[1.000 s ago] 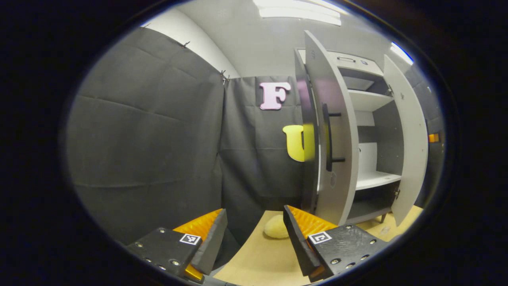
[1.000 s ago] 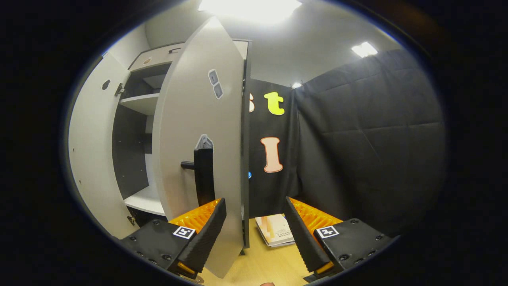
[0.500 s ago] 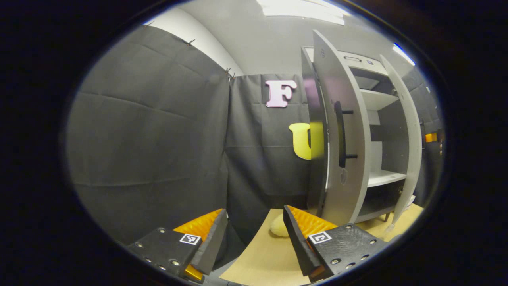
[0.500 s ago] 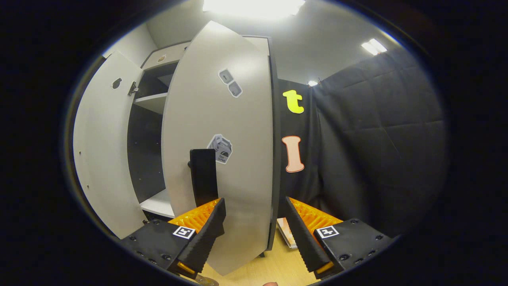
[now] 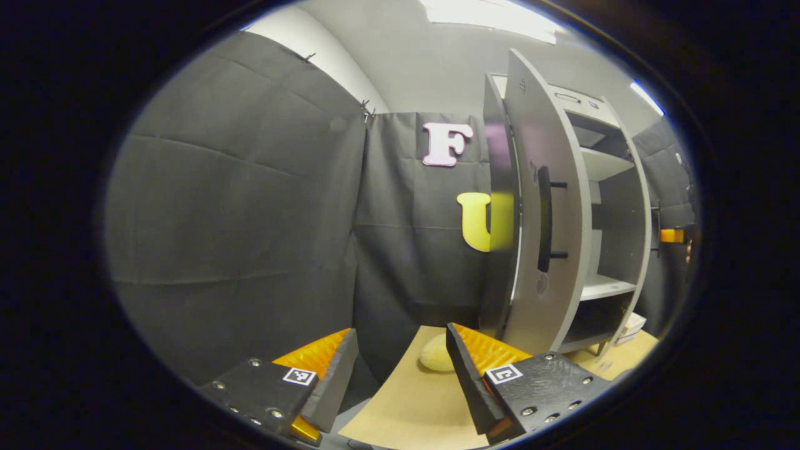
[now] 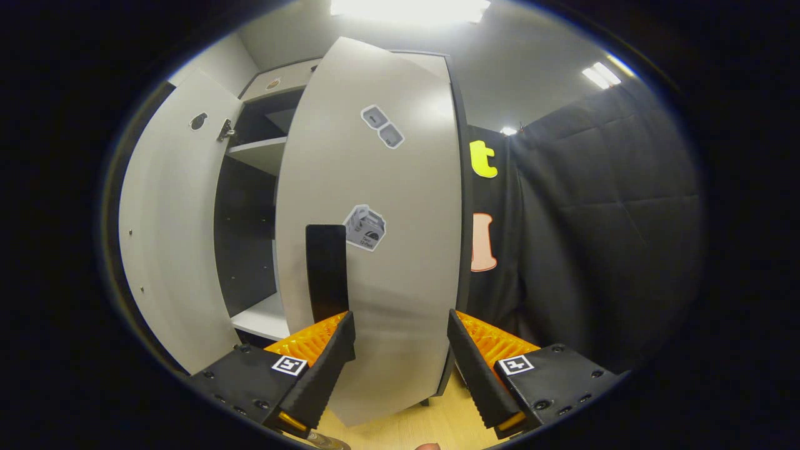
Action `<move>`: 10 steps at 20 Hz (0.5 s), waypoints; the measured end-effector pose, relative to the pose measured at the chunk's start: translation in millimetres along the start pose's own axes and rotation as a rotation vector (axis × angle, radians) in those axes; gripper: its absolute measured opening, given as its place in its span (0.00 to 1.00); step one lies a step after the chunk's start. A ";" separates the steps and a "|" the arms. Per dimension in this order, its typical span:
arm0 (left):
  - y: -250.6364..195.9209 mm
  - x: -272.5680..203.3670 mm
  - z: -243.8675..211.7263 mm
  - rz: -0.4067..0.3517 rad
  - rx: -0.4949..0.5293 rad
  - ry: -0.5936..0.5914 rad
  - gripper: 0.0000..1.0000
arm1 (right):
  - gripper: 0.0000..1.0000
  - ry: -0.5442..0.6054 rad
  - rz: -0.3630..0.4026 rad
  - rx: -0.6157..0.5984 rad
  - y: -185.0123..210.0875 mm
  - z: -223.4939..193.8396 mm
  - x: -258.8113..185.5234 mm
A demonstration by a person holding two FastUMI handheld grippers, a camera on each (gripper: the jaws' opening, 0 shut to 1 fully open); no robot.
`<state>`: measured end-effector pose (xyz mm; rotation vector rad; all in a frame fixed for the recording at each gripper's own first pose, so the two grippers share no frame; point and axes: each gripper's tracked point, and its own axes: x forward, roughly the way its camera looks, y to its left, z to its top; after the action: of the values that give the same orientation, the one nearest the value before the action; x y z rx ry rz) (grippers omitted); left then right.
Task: Grasp the bottle in the cabinet with the left hand and place it on the coaster, then close the right door with the right hand and the left door with the left hand.
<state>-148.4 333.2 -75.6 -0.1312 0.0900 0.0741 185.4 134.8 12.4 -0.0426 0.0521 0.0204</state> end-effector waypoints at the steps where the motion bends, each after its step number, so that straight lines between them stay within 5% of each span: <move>1: -1.3 0.0 3.8 -0.007 -0.003 0.003 0.84 | 0.95 0.001 -0.007 0.002 -4.5 -1.8 -4.0; 10: -37.0 55.2 71.2 -0.098 0.044 0.006 0.82 | 0.95 0.055 -0.042 -0.020 -38.6 -42.0 -43.3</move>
<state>-84.6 309.9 -5.8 -0.0916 0.0905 -0.0260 140.8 93.6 -25.6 -0.0647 0.1060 -0.0223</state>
